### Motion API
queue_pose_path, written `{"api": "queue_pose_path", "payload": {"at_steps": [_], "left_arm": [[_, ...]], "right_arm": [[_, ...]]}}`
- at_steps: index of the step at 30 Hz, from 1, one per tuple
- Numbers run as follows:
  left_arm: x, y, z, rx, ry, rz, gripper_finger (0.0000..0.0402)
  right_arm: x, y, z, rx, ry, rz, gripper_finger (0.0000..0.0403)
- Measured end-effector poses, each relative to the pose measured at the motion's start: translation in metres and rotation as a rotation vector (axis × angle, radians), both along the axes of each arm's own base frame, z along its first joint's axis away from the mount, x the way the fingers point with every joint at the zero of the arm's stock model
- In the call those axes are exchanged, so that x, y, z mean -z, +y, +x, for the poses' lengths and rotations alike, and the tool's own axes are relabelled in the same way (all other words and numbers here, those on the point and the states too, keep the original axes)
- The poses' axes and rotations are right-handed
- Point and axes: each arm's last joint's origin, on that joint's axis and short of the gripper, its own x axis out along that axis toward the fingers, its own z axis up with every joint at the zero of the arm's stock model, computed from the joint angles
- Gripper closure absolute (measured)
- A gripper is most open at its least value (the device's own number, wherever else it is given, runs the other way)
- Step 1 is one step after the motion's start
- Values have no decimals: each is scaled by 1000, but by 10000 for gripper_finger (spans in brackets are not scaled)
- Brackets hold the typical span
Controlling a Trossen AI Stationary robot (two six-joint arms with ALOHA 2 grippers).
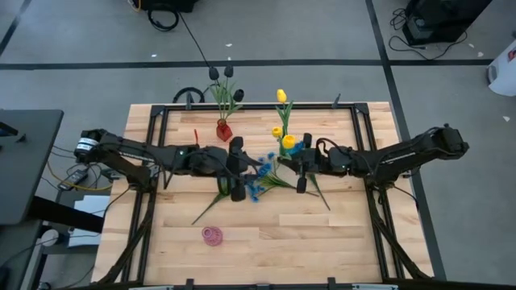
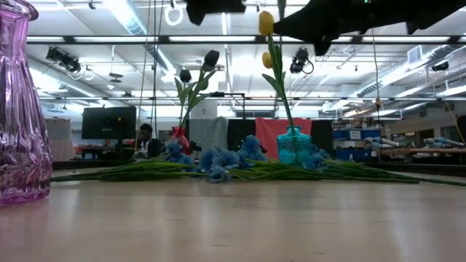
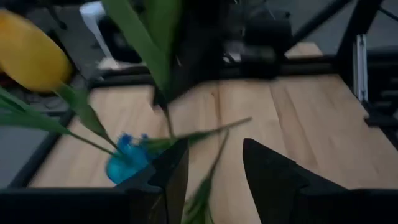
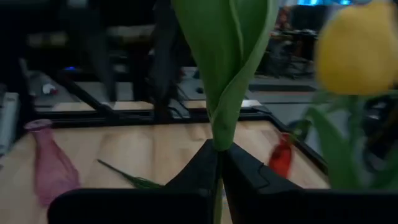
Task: Sort flowers into vase by color
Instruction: Put the yellow tulip into the blue vase
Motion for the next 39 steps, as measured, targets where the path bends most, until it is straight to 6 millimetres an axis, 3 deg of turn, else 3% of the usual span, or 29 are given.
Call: {"api": "queue_pose_path", "payload": {"at_steps": [7, 12, 18, 23, 30, 39], "left_arm": [[32, 2, -17, -1, -3, -15, 243], [46, 4, -35, 0, -123, -32, 243], [84, 8, -55, -11, -194, -45, 243], [101, 10, -62, -34, -170, -56, 243], [106, 12, -74, -41, -160, -56, 243], [92, 15, -86, -84, -246, -72, 243]], "right_arm": [[0, 7, -28, 130, -10, -43, 376], [10, 2, -50, 233, -80, -55, 380], [17, -9, -54, 309, -150, -74, 371], [15, -18, -51, 350, -136, -85, 373], [17, -30, -48, 377, -102, -82, 375], [29, -47, -39, 309, -73, -5, 375]]}}
